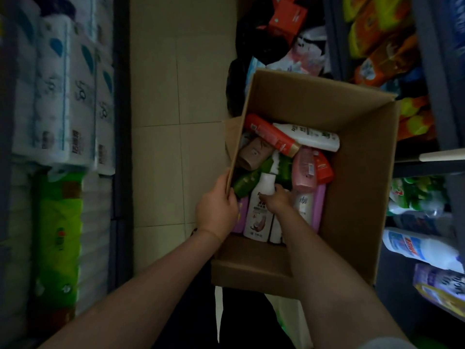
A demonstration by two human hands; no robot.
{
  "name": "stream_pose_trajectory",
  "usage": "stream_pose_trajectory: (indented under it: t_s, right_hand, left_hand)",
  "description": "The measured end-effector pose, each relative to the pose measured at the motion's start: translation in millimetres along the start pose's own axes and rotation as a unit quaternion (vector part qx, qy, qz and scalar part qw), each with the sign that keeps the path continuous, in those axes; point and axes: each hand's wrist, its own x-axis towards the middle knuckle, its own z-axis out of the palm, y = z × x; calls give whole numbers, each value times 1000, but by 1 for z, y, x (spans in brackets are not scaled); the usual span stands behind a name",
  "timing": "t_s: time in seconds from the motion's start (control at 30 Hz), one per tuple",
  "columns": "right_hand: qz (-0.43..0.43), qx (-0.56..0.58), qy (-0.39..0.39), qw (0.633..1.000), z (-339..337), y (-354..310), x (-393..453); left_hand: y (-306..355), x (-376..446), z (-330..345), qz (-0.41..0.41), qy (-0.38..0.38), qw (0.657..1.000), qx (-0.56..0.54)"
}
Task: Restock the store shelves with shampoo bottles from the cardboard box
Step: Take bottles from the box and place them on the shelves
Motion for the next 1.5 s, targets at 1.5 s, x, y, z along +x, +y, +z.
stream_pose_trajectory:
  t_s: [1.5]
  right_hand:
    - [-305, 403, 504, 700, -389, 169, -431]
  left_hand:
    - [438, -249, 19, 329, -426, 805, -249]
